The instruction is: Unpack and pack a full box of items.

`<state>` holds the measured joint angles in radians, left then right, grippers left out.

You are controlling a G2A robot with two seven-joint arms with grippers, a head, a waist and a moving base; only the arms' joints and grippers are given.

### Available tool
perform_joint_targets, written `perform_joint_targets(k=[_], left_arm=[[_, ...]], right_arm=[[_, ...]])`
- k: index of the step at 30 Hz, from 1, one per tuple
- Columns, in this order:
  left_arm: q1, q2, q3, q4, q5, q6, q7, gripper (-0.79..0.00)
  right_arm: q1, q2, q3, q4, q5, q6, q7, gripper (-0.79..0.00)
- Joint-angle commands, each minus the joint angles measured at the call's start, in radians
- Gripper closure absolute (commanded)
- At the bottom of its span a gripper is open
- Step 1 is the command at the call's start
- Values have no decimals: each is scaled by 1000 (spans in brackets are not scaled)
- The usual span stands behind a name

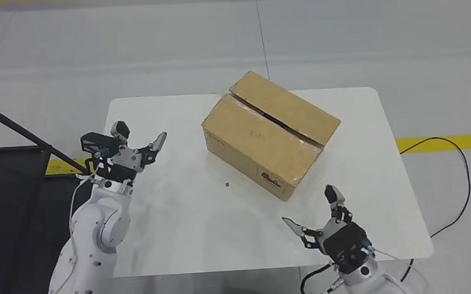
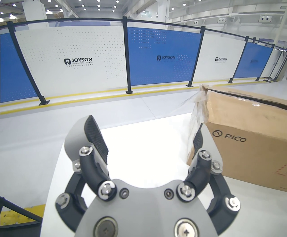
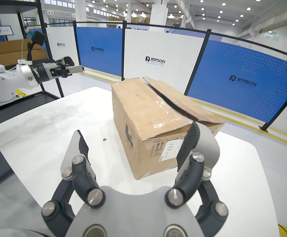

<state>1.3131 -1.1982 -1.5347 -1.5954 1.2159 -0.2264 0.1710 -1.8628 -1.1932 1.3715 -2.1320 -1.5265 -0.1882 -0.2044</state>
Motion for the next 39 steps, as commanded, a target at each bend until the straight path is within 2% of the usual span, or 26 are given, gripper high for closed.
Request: perform_joint_targets(k=[1,4,6,12,21,39], left_arm=[[-19,-1,8,18,10,10,-3,-785],[-44,-3,16,48,13,15,-8,-785],[-54,-4,21,59,13,19,-10,-785],[-54,-4,21,59,13,19,-10,-785],[-54,-4,21,59,13,19,-10,-785],[-54,-4,21,59,13,19,-10,-785]], right_arm=[[26,-3,-25,18,16,0,18,-785],[67,-8,-53,49,20,17,50,-785],[90,-12,-57,68,9,85,77,-785],[152,-23,-84,123,22,150,140,-785],[251,-32,-71,239,86,170,182,-785],[308,-33,42,326,180,172,173,-785]])
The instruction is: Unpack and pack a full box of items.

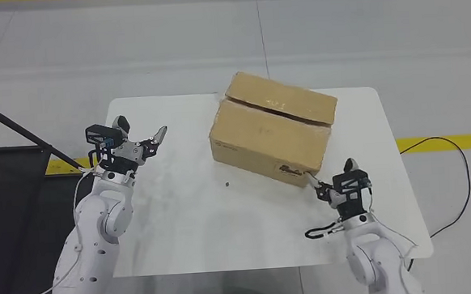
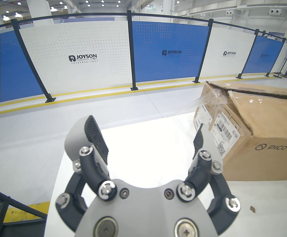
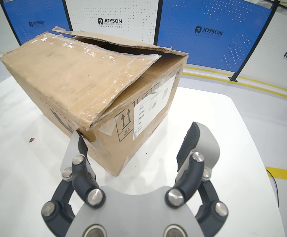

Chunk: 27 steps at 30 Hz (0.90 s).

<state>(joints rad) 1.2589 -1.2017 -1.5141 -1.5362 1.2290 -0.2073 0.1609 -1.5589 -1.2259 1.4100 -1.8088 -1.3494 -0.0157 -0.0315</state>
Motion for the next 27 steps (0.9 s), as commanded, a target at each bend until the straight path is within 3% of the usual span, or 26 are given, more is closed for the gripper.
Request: perform_joint_targets(k=[1,6,12,15,27], left_arm=[[0,0,0,0,0,0,0,-785],[6,-1,8,-7,4,6,-8,-785],[-20,-10,75,21,77,58,-12,-785],[-54,-18,130,61,117,77,-3,-785],[-196,-63,330,230,164,103,42,-785]], right_arm=[[9,0,9,8,10,-1,1,-785],[18,-1,32,12,62,-36,-23,-785],[-72,15,153,-38,216,-313,-222,-785],[-124,22,222,-73,218,-383,-292,-785],[-217,29,333,-114,212,-412,-351,-785]])
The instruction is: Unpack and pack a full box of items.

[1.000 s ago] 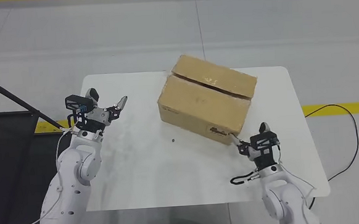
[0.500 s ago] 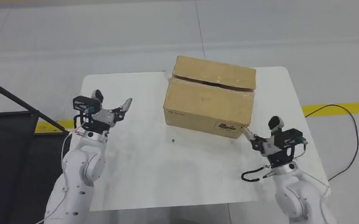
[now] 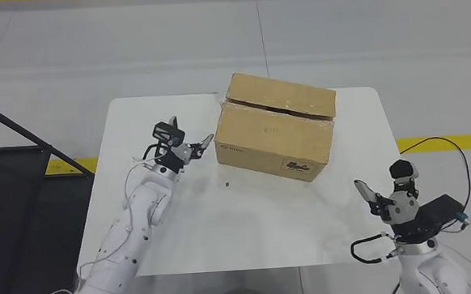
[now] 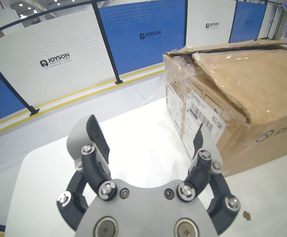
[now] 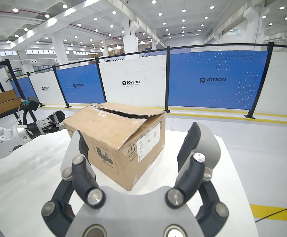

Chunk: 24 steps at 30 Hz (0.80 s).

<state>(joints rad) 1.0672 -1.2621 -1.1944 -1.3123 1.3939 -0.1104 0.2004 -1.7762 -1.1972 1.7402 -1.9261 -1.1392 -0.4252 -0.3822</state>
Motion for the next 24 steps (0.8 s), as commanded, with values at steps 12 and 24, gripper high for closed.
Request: perform_joint_targets(k=[12,24], left_arm=[[8,-22,69,4,14,25,27,-785],[70,-23,51,-72,19,42,36,-785]], right_arm=[[16,4,36,53,11,-56,-8,-785],[62,10,62,84,40,-107,17,-785]])
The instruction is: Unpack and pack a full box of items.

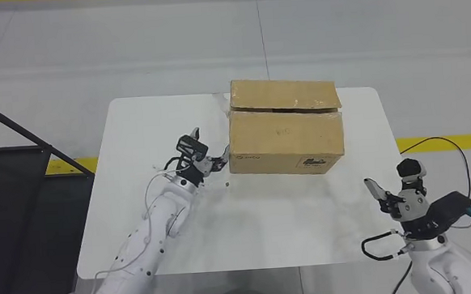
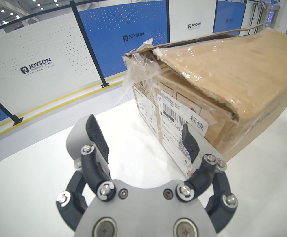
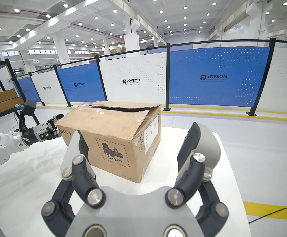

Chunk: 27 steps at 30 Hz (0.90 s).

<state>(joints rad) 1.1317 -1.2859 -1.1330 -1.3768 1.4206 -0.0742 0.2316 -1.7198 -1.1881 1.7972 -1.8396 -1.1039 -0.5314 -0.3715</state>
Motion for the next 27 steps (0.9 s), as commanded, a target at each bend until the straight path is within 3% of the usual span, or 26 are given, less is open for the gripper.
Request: perform_joint_targets(k=[1,10,17,22,27], left_arm=[[14,2,-24,-18,-22,7,7,-785],[100,29,-239,-141,-108,37,29,-785],[213,54,-431,-216,-150,8,36,-785],[213,54,-431,-216,-150,8,36,-785],[216,55,-427,-222,-136,-2,28,-785]], right_arm=[[17,2,11,-4,13,-3,21,-785],[231,11,2,76,262,27,284,-785],[231,11,2,76,262,27,284,-785],[253,9,-31,70,266,55,332,-785],[431,2,-127,169,401,200,522,-785]])
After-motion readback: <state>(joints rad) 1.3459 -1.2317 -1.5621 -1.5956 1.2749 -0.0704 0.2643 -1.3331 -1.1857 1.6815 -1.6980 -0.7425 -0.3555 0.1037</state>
